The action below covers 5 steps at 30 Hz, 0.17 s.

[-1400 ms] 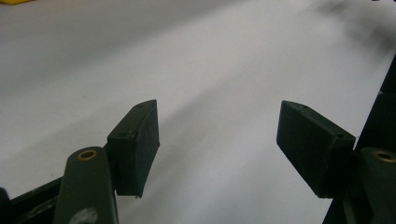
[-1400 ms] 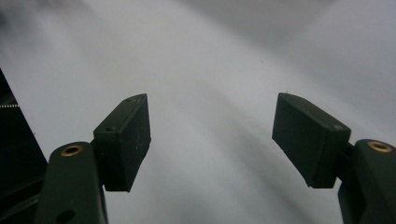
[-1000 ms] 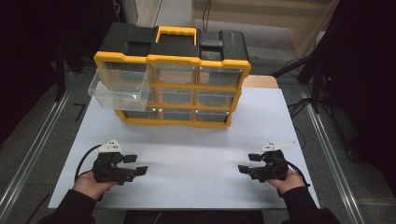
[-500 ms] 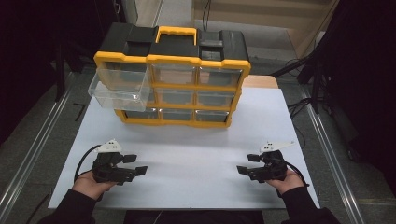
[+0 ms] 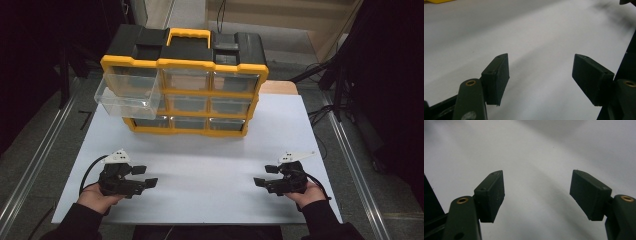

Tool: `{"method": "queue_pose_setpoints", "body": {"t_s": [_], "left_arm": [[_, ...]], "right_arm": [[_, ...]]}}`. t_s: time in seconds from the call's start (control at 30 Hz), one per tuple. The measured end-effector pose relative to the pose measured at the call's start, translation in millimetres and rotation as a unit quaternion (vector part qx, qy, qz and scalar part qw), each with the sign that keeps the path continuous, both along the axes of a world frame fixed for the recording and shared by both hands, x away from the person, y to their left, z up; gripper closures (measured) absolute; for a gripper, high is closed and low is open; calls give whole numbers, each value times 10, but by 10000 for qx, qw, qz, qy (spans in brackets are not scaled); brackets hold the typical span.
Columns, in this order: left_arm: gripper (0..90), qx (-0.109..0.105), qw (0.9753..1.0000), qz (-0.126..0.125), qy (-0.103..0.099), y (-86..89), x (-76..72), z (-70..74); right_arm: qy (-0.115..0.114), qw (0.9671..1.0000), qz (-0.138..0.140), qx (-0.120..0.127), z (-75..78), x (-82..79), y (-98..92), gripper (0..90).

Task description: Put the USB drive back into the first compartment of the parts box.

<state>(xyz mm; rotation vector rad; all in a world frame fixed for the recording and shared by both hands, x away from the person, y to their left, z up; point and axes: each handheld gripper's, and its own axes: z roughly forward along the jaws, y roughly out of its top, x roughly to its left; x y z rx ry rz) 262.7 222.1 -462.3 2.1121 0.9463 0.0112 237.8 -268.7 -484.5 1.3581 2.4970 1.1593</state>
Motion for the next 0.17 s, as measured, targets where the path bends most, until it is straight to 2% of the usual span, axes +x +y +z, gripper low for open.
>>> {"method": "queue_pose_setpoints", "body": {"t_s": [0.17], "left_arm": [[310, 9, 10000, 20, 4, 3, 6, -6]], "right_arm": [[-1, 10000, 13, -60, -8, 1, -2, 261]]}}
